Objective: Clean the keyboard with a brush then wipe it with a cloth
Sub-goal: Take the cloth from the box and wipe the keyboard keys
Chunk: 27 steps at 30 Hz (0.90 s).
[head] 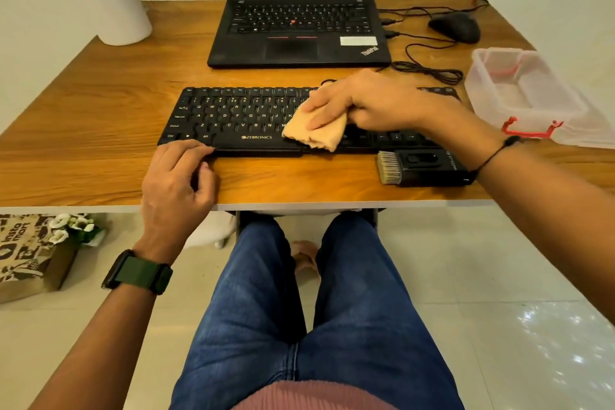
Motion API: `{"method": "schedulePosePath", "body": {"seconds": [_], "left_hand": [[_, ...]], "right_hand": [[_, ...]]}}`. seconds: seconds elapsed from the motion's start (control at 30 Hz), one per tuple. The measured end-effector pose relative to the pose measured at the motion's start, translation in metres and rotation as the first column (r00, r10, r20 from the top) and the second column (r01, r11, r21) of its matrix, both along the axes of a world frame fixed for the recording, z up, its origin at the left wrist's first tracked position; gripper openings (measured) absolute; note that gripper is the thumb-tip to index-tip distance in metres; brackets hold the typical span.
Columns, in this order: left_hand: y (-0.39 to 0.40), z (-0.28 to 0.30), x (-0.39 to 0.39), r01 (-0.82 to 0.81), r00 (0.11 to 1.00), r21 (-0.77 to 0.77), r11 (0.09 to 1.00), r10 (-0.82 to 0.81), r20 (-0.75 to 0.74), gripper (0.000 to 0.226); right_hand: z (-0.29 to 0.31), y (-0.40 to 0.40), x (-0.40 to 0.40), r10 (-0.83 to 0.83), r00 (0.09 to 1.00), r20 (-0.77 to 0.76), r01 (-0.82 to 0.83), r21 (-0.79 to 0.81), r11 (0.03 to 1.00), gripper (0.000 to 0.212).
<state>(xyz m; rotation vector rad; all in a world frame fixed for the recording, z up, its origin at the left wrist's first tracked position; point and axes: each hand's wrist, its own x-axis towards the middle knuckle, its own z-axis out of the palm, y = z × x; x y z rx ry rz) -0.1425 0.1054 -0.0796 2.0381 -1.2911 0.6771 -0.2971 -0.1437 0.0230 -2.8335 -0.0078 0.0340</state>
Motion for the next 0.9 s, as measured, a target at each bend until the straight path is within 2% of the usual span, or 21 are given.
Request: {"method": "schedulePosePath", "body": {"seconds": [0.07,0.27,0.37,0.43,0.53,0.63,0.9], "left_hand": [[0.000,0.000,0.001,-0.002,1.000,0.007,1.000,0.002,0.001,0.026],[-0.001,-0.002,0.001,0.006,1.000,-0.019,1.000,-0.006,0.010,0.025],[-0.001,-0.002,0.001,0.004,1.000,-0.020,1.000,-0.003,0.014,0.025],[-0.001,-0.002,0.001,0.003,1.000,-0.022,1.000,-0.002,0.014,0.025],[-0.001,-0.001,0.001,-0.001,1.000,-0.017,1.000,0.001,0.011,0.026],[-0.001,0.000,0.001,0.002,1.000,-0.012,1.000,-0.002,0.014,0.026],[-0.002,0.000,0.000,0.007,1.000,-0.020,1.000,-0.007,0.014,0.026]], "right_hand": [[-0.006,0.000,0.000,0.021,0.999,-0.037,-0.022,-0.032,0.999,0.053],[-0.001,-0.032,-0.049,-0.099,0.993,-0.072,0.094,-0.065,0.993,0.044],[0.005,-0.038,-0.059,-0.168,0.983,-0.073,0.169,0.000,0.986,0.040],[0.008,-0.035,-0.056,-0.200,0.980,-0.001,0.200,0.067,0.978,0.042],[0.008,-0.028,-0.044,-0.159,0.986,0.056,0.153,0.096,0.984,0.042],[0.003,-0.027,-0.043,-0.096,0.995,-0.020,0.095,-0.018,0.995,0.040],[0.007,-0.066,-0.086,-0.332,0.942,-0.046,0.332,-0.011,0.943,0.035]]}}
